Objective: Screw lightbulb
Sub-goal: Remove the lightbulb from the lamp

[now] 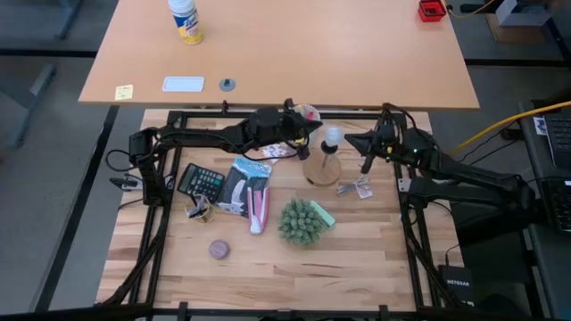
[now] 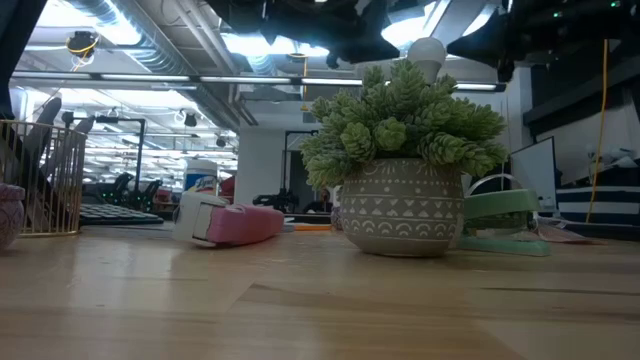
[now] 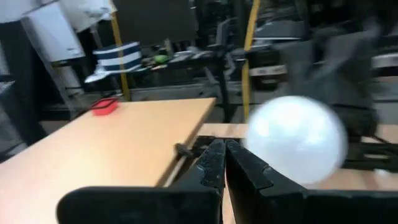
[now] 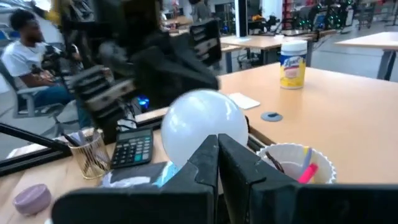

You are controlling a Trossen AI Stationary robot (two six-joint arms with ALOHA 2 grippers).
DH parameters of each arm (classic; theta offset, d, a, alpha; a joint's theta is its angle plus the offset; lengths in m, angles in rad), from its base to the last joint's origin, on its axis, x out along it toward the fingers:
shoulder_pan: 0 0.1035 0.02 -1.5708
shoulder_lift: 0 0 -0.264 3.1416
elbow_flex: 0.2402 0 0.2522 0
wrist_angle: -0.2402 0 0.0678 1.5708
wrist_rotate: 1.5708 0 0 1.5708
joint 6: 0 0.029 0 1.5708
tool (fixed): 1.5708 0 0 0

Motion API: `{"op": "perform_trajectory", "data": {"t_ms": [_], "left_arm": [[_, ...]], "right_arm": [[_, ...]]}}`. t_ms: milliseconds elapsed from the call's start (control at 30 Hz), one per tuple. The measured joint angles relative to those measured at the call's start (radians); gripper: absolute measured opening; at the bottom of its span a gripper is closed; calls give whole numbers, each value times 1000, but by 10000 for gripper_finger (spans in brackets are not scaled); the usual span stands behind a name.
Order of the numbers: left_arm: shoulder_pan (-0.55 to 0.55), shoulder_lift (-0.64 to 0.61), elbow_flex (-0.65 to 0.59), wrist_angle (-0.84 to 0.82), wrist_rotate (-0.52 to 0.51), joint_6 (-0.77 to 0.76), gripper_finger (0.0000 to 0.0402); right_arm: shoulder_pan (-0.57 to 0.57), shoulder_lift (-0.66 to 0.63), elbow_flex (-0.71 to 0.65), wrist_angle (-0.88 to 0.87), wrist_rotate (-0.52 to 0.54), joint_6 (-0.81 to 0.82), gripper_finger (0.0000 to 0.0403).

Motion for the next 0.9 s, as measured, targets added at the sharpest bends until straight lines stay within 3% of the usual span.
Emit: {"op": "perform_trajectory", "data": {"t_ms": [533, 900], "left_arm": [[-58, 1, 2, -52, 24, 23, 5], [-84, 5, 1, -63, 20, 23, 5]], "right_arm": [[10, 121, 0, 107, 133, -33, 17], [11, 162, 0, 148, 141, -60, 17]]}}
